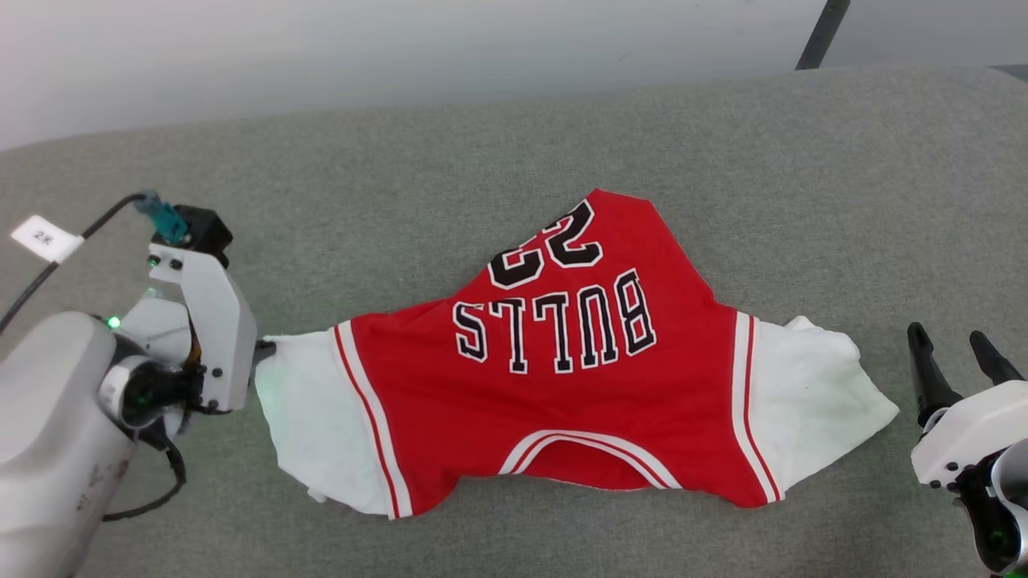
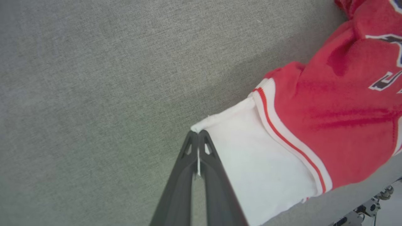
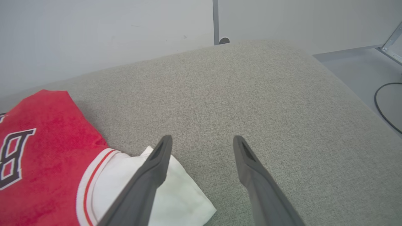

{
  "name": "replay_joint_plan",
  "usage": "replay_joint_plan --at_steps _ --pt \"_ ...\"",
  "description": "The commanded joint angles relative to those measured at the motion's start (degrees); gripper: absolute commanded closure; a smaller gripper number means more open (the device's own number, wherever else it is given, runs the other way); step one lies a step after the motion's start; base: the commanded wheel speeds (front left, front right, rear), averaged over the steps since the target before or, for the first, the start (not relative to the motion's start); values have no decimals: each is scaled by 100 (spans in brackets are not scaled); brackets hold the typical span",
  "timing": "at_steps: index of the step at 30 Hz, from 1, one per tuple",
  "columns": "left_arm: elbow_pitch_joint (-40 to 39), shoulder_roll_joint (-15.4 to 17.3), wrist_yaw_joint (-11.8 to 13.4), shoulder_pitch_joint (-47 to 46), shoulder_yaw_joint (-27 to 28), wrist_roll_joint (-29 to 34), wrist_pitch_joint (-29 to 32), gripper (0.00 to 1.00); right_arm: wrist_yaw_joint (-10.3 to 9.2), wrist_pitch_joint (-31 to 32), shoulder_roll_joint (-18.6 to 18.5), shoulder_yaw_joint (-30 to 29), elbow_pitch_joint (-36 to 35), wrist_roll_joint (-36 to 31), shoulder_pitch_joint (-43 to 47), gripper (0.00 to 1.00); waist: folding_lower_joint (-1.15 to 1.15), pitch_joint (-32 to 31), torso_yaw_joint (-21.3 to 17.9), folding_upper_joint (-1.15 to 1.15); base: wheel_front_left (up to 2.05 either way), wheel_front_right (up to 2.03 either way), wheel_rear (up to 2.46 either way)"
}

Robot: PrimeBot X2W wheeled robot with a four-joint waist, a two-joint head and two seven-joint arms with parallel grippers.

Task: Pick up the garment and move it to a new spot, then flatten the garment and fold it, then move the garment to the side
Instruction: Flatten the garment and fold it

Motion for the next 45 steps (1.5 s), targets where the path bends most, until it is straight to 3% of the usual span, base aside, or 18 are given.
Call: replay_joint_plan --at_steps 1,4,6,7,8,18,29,38,45 --pt "87 -68 14 -14 -31 -95 -101 100 -4 -4 -15 21 -11 7 -15 0 0 43 -42 0 0 0 0" --pt "217 -123 14 19 -102 -156 -282 100 -4 -29 -2 45 10 13 -32 0 0 55 -60 0 0 0 0" --pt "307 -171 14 24 -162 -190 -401 72 -4 -47 8 62 35 16 -38 0 0 41 -55 0 0 0 0" --pt "333 -204 14 18 -169 -221 -482 53 -4 -57 10 79 49 20 -37 0 0 22 -43 0 0 0 0" --pt "363 -238 14 7 -179 -234 -555 0 -4 -59 11 90 60 27 -34 0 0 -2 -25 0 0 0 0" --pt "318 -284 14 48 -360 -360 -859 0 -4 -109 -35 90 84 36 76 0 0 -330 269 0 0 0 0" --pt "67 -358 90 598 -538 -562 -724 0 -4 -58 -3 33 40 51 210 0 0 -633 590 0 0 0 0" --pt "11 -451 239 936 -464 -891 -643 0 -4 -69 19 19 2 69 233 0 0 -644 543 0 0 0 0" --pt "99 -427 234 1097 -565 -798 -701 0 -4 -68 45 35 2 79 274 0 0 -615 421 0 0 0 0"
